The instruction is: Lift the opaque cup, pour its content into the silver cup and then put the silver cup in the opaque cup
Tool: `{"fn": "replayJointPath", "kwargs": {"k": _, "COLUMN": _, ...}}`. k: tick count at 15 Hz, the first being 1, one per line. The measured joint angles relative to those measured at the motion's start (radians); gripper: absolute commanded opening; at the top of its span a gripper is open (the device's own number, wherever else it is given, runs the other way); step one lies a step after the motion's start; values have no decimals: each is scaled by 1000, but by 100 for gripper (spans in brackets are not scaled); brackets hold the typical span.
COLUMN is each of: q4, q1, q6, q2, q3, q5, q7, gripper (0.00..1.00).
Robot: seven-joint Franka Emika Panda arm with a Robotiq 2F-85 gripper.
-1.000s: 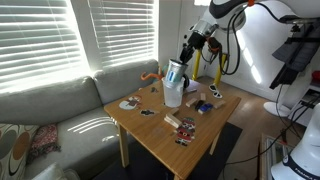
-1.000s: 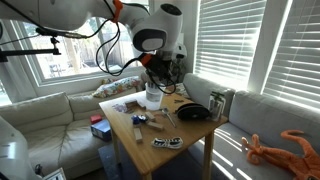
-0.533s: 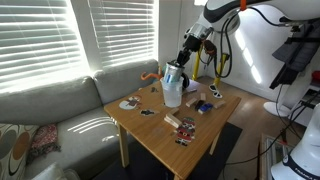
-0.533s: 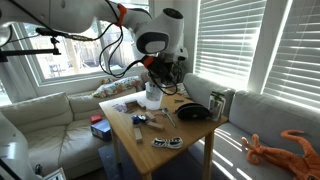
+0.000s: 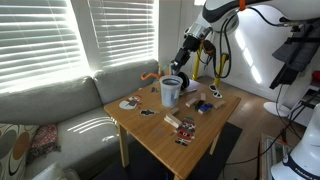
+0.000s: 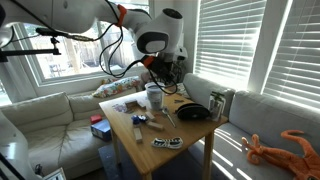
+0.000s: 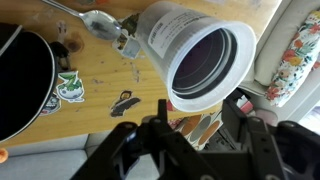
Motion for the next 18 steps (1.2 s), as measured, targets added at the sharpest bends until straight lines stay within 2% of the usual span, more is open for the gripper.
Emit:
{"fn": "replayJointPath", "kwargs": {"k": 2, "q4": 12, "q1": -3, "q6": -2, "q2": -3, "q3": 0, "q5": 0, "q7": 0, "gripper": 100}}
{"fn": "replayJointPath", "kwargs": {"k": 14, "q4": 28, "q1": -14, "q6": -4, "q2": -152, "q3": -2, "q5": -54, "q7": 0, "gripper": 100}}
{"fn": "replayJointPath", "kwargs": {"k": 18, "q4": 25, "q1": -15, "q6": -4, "q2": -162, "q3": -2, "q5": -59, "q7": 0, "gripper": 100}}
